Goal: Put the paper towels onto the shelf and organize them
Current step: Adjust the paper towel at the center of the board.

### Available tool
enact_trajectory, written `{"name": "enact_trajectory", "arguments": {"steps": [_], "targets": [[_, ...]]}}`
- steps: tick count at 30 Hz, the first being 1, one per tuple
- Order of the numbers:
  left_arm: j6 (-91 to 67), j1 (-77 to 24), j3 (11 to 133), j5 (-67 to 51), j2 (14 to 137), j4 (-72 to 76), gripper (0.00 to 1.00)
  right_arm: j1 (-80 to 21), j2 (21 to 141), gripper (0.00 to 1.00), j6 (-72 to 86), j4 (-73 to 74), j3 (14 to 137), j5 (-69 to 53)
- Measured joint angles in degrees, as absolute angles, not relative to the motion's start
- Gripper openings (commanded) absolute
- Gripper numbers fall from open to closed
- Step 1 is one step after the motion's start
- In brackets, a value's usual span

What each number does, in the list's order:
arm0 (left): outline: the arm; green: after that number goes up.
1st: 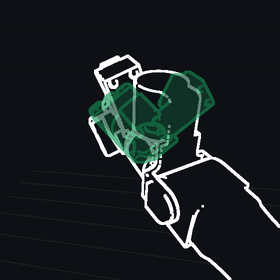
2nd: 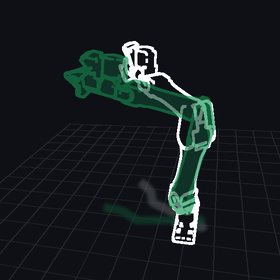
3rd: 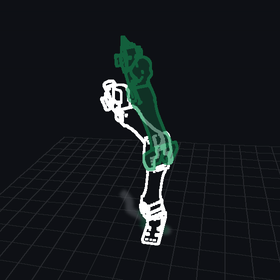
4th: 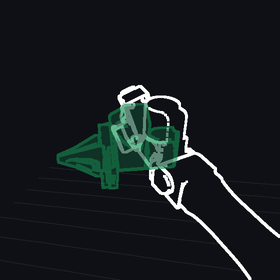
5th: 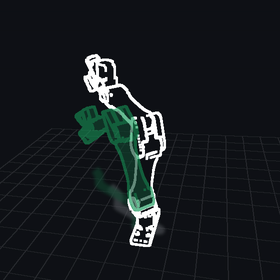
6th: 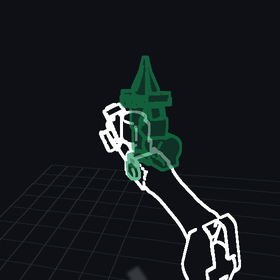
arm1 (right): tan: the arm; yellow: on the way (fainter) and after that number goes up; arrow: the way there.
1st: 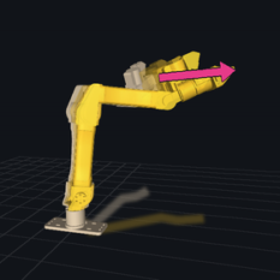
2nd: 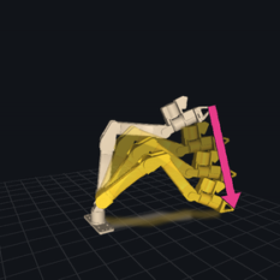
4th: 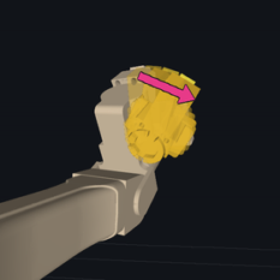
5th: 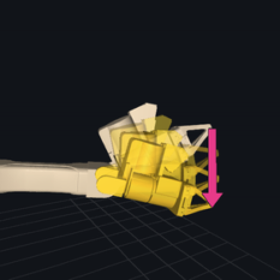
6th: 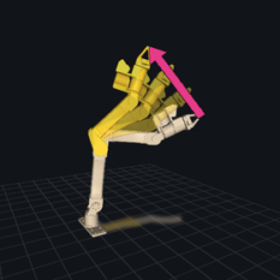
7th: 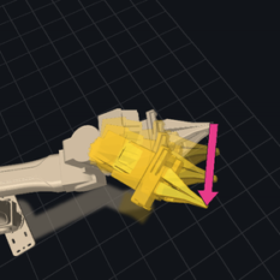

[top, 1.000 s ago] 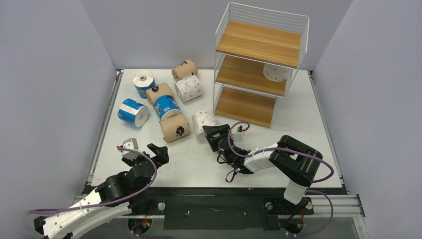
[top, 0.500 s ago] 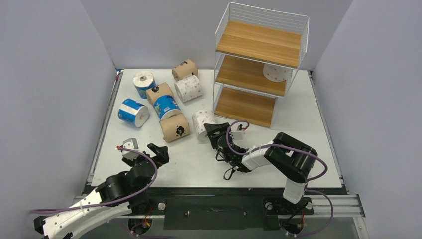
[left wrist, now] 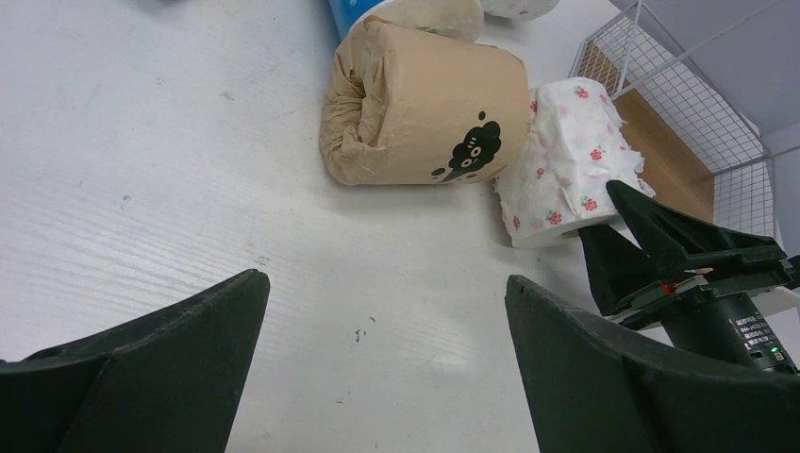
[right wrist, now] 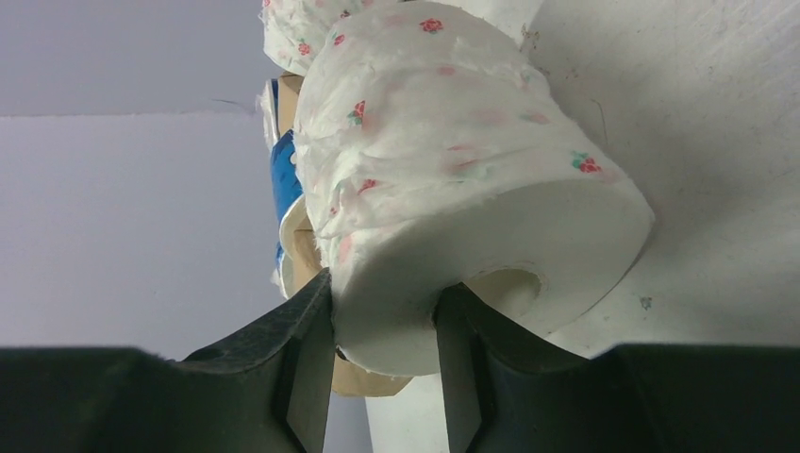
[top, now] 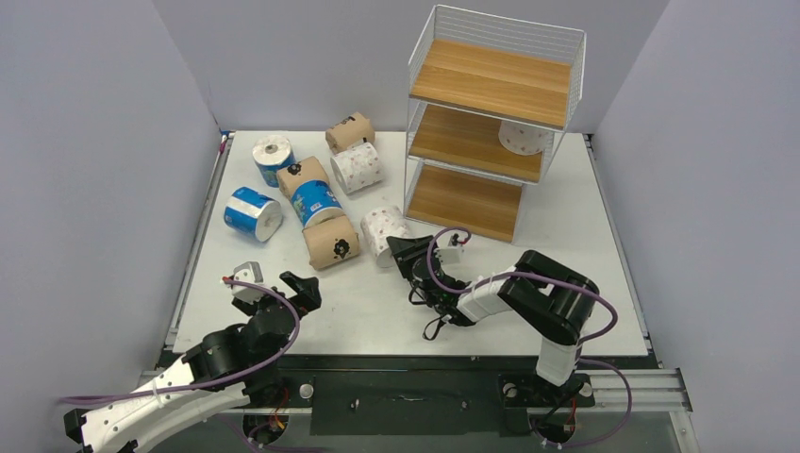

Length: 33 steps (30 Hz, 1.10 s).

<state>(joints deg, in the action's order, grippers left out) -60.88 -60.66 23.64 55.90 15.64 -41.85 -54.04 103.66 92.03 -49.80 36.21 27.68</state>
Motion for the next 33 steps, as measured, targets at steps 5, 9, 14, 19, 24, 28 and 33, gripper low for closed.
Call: {"name": "enact_trajectory", "arguments": {"steps": [5,9,14,19,24,28,33], "targets": [[-60.9,-60.6,23.6,55.9,15.8,-41.8,0.97,-54.4,100.8,0.21,90.6,-48.5,34.3,27.6],[-60.9,-60.6,23.6,55.8,15.9,-41.6,0.96,-54.9,92.2,0.21,86.0,-40.3,32.9,26.8],[-60.8,-60.7,23.6,55.6,16.1,-40.7,0.96,-55.2,77.8,0.21,75.1,-22.9,35.6,22.9],[-60.7,-60.6,23.6,55.1,16.9,-39.2,0.96,-56.1,72.0,0.22,60.8,-1.0,47.0,19.2],[-59.5,-60.6,23.6,53.7,18.8,-35.9,0.96,-58.3,70.9,0.24,46.1,19.5,56.8,16.5],[-58.4,-60.6,23.4,52.3,21.3,-32.3,0.96,-58.6,71.6,0.24,36.4,33.6,60.3,14.0],[-56.9,-60.6,23.1,50.3,26.0,-26.7,0.96,-59.2,73.9,0.25,28.4,44.9,61.4,13.1]]}}
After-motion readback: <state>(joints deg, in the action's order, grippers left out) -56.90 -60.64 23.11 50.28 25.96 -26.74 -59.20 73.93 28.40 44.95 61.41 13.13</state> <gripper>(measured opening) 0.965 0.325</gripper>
